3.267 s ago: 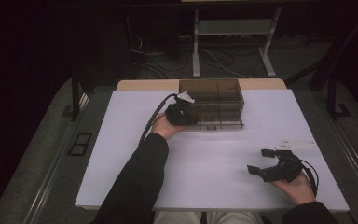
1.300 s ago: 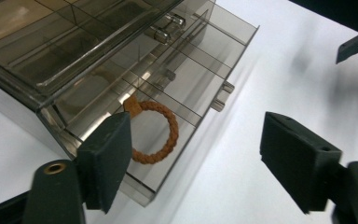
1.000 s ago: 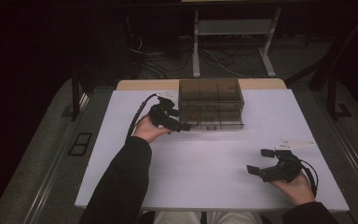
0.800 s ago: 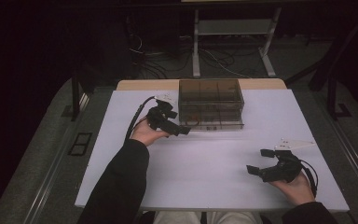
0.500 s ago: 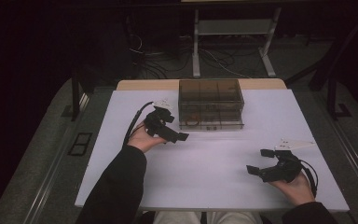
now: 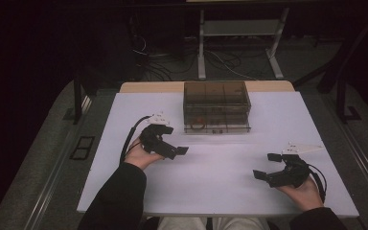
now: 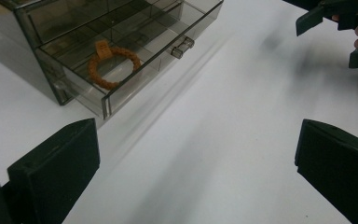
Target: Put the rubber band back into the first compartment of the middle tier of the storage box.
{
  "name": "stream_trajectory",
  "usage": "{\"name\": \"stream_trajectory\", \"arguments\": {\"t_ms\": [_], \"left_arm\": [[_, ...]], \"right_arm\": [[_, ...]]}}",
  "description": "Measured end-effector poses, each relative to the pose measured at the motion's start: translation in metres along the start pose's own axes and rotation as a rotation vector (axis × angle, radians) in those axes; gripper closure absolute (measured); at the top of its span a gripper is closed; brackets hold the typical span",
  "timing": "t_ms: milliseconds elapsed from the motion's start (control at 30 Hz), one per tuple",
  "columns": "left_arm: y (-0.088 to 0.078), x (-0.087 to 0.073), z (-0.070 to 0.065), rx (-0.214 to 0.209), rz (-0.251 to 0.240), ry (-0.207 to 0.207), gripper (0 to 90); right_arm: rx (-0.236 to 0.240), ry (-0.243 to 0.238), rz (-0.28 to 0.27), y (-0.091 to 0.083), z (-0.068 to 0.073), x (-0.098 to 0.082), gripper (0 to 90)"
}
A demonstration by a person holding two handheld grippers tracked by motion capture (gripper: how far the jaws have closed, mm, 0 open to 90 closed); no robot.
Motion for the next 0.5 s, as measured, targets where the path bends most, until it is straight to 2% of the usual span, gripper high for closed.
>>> {"name": "stream_trajectory", "arguments": {"t_ms": [333, 500], "left_arm": [[-0.015, -0.018, -0.002, 0.027, -0.061, -0.033, 0.0], [-0.021, -0.032, -0.004, 0.045, -0.089, -0.047, 0.0]], "right_arm": [[0.002, 0.006, 0.007, 0.000, 0.002, 0.000, 2.6], [0.003, 0.005, 0.009, 0.000, 0.002, -0.001, 2.6]]}}
Point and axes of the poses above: each handheld gripper's, and its own axes: y roughly forward along the jaws, x roughly out of its top, z roughly to its left, the point moved 5 cm from there along y, roughly forward along the jaws, and after that the axes turned 6 degrees about z, right-handed, at the moved point
